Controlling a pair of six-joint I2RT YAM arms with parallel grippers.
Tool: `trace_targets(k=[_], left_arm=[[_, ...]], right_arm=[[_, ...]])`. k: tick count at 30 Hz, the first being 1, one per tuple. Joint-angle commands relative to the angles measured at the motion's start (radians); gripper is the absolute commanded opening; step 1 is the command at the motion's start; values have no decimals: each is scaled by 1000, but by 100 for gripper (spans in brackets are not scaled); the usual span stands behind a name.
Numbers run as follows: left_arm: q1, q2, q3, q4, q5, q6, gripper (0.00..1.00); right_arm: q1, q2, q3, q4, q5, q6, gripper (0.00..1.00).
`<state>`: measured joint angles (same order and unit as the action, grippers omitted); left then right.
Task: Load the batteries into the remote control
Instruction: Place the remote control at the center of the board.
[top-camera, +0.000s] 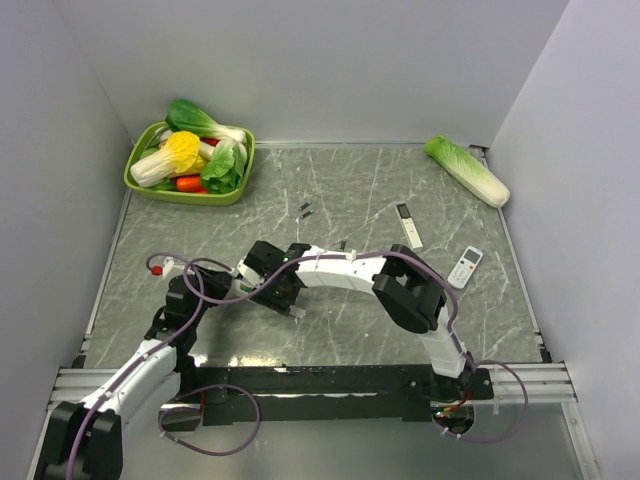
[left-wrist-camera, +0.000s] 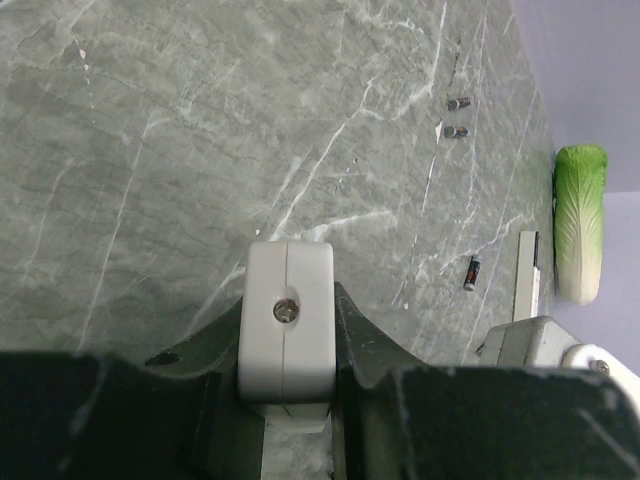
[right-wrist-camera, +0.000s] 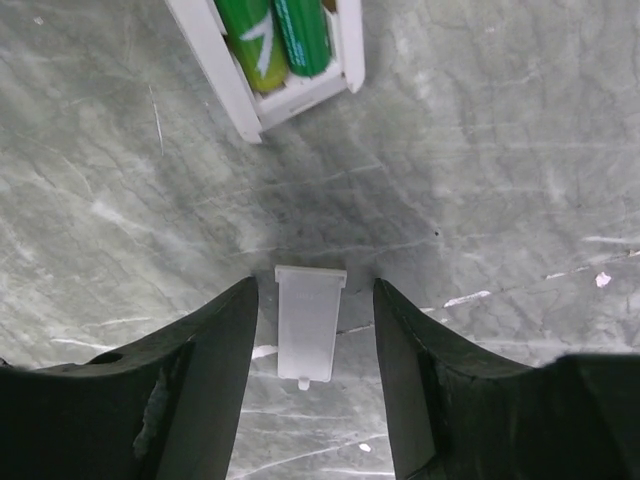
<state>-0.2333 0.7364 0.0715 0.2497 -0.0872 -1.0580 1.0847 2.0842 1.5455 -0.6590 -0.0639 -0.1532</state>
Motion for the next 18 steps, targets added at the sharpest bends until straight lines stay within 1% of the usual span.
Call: trace_targets(k=[1,7,8,9,11,12,15,18], left_arm=[[-1,-3,-12,25,-13,7,7],[-3,7,-21,51,0,1,8],[-1,12,-22,56,4,1,8],[-1,17,-22,63,13,3,8],[-1,32,-24,94,30,1,9],[-1,40,-29,111,40,-6,9],[-3,89,-47,206,78,-36,10],[-27,168,-53,315,112,-63,11]], right_arm=[[15,40,45,-30,27,1,56],[15,59,48,-25,26,6,51],[17,63,50,-27,30,6,49],[17,65,47,-27,35,7,43],[17,53,36,-24,55,7,33],[17,44,15,-15,58,9,24],[11,-25,-56,27,62,23,10],[-15,-125,-148,68,59,41,7]])
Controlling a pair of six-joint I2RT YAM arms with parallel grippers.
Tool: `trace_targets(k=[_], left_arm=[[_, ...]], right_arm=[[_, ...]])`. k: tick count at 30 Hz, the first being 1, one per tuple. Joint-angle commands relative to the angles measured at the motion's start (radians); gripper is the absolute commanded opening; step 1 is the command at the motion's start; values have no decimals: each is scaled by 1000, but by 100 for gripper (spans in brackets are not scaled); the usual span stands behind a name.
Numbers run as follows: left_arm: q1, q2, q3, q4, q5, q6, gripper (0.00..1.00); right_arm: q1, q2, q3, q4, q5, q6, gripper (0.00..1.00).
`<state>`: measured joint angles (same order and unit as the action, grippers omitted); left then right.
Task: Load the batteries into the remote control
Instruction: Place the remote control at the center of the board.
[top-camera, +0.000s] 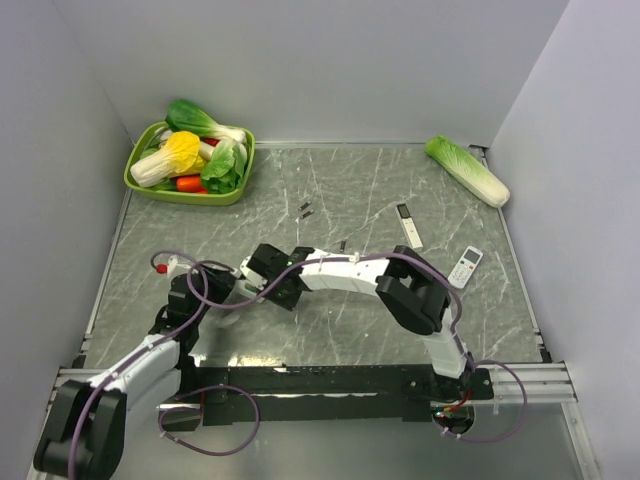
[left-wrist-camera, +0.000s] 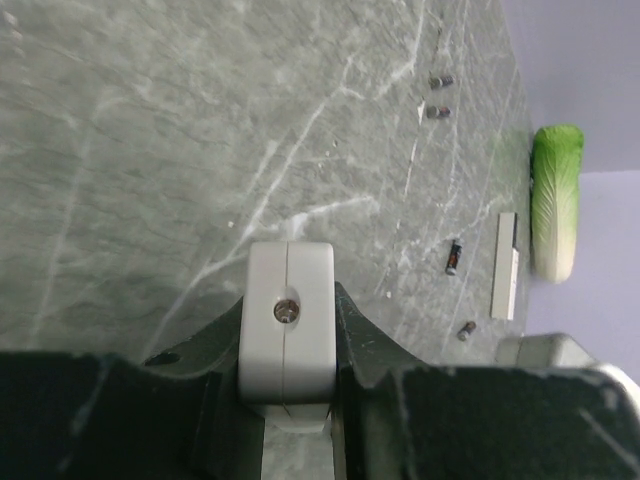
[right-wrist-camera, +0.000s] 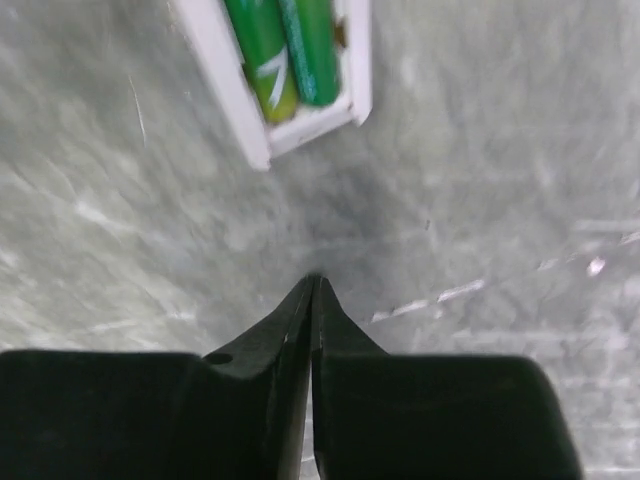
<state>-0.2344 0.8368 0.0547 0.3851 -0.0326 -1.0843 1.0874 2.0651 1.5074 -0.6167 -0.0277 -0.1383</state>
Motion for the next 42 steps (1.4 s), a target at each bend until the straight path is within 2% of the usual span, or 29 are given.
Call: trace_targets(k=[1,6,9,10,15,21,22,23,24,25,26,27,29,30,32,33,36,42], left_arm=[[-39,117,-35,207,57,-42,11],[-115,312,-10,403,54,-84,12],[-124,435,7,486,82,-85,18],[-131,488,20,503,92,-82,22],[-215,633,62,580,166,-97,25],[-250,812,108,627,232,-123,47],[-250,823,94,635,223,-129,56],[-249,818,86,608,212,-137,63],[-249,790,80,574,194,-137,76],[-249,763,77,534,147,-131,82],[-247,736,77,420,126,-118,86],[-246,664,80,366,99,-108,94],[-247,576,100,218,15,-77,99],[-247,491,120,69,-28,-66,99],[-246,409,145,-68,-145,-51,97],[-246,342,169,-188,-177,-46,97],[-238,277,206,-336,-276,-57,97],[-220,275,315,-606,-394,-150,97]], right_arm=[[-35,-135,-134,55,22,31,6],[-73,-301,-269,115,20,40,5],[-89,-362,-312,121,26,48,8],[-93,-378,-323,126,26,49,10],[-118,-468,-388,181,26,66,13],[-138,-542,-435,227,26,74,17],[-141,-560,-440,229,26,74,18],[-145,-568,-452,232,26,75,21],[-146,-577,-458,236,26,75,22],[-153,-589,-464,238,25,75,24],[-155,-597,-475,241,20,75,27],[-155,-605,-480,244,20,75,29],[-161,-622,-493,250,18,77,34],[-161,-626,-493,252,14,77,36],[-164,-638,-501,259,9,75,39],[-165,-643,-503,261,6,74,40],[-167,-660,-515,270,2,71,41],[-178,-723,-556,287,-11,60,43]])
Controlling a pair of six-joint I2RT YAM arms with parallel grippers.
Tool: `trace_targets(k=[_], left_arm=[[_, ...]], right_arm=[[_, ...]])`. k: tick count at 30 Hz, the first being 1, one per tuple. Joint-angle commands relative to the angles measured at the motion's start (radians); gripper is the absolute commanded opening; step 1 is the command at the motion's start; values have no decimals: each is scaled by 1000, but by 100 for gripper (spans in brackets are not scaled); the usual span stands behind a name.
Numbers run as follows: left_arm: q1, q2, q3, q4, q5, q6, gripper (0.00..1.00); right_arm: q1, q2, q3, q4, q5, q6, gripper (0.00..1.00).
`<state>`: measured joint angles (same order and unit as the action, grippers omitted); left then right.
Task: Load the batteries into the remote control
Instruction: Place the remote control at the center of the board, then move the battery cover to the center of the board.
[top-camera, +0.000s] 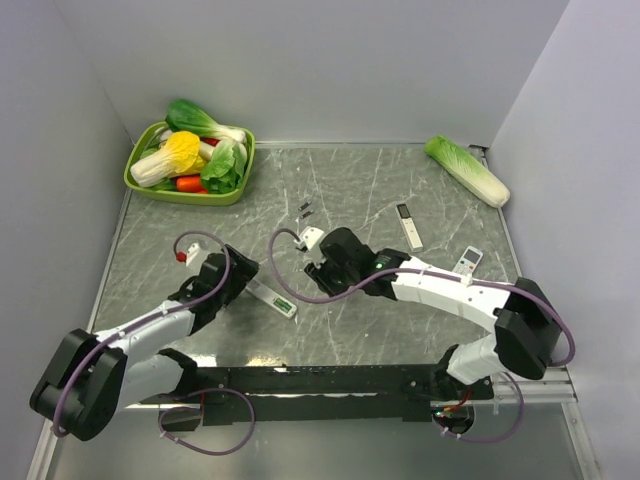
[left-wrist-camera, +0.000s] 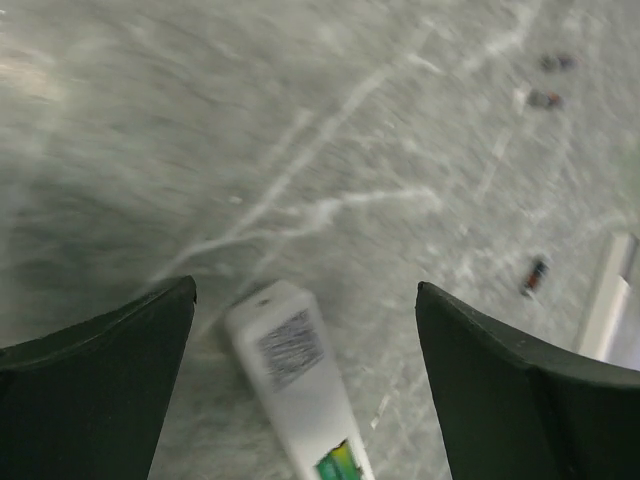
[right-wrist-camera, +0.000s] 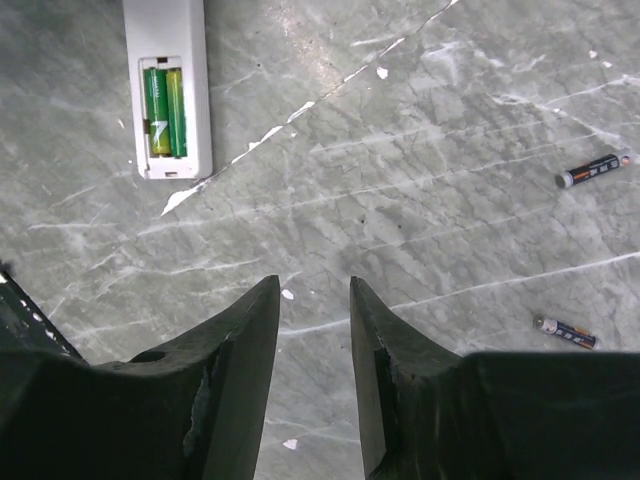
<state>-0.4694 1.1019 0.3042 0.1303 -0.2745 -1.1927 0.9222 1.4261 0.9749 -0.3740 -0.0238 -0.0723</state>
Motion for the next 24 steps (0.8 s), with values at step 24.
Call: trace_targets(k=[24], left_arm=[[934,24,383,-865,-315,-70,95]], right_arm=[[-57,-383,-176,161,-266,63,53]])
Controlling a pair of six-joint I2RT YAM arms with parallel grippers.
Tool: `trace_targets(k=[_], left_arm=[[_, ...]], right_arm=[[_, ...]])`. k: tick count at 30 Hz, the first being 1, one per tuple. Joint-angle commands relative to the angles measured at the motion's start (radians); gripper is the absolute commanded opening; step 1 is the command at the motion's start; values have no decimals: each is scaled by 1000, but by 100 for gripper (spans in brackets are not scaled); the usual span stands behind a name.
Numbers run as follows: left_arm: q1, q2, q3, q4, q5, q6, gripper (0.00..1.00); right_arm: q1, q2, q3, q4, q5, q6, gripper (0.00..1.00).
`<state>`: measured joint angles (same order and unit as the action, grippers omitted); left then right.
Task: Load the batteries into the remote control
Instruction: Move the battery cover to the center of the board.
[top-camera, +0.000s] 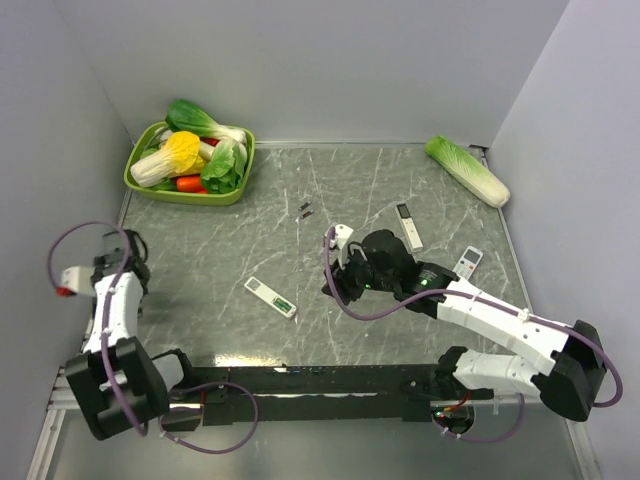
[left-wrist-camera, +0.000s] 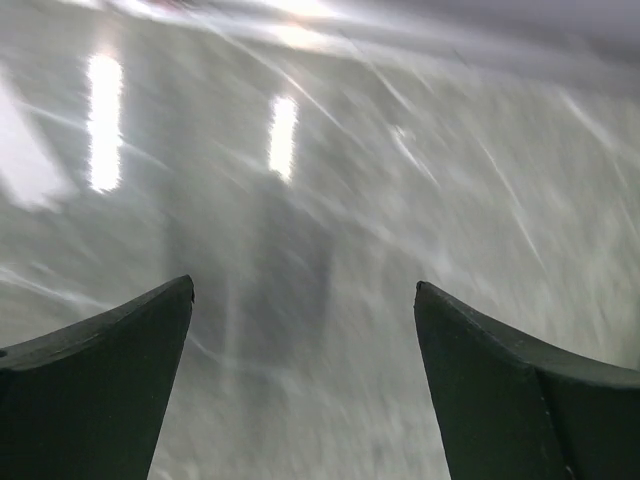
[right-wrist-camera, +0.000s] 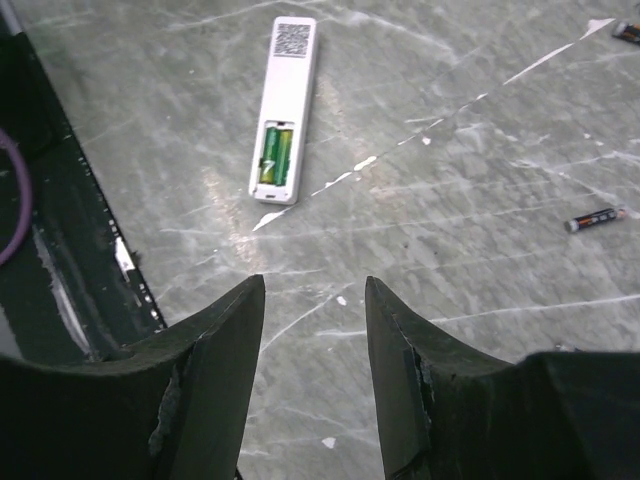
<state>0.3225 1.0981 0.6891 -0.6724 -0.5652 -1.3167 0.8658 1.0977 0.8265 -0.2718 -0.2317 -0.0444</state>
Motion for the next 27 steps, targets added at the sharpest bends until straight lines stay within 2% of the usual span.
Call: trace_targets(k=[1,7,12,18,22,27], left_arm=[[192,32,-5,-64,-19,57,95],[334,34,-48,-13,-10,85,89],[363,111,-37,-56,8,56,84],[395,85,-79,-9,24,56,78],[414,95,-74,-13,21,60,76],[500,109,-91,48,93,125,76]], right_arm=[[-1,-61,-30,63,-72,35,53],[21,-93,-40,74,-80,34,54],[25,-96,-46,79,-83,31,54],[29,-99,-50,82,-78,25,54],[33,-105,-50,85,-86,20,54],[35,-113,-52,80,-74,15,54]])
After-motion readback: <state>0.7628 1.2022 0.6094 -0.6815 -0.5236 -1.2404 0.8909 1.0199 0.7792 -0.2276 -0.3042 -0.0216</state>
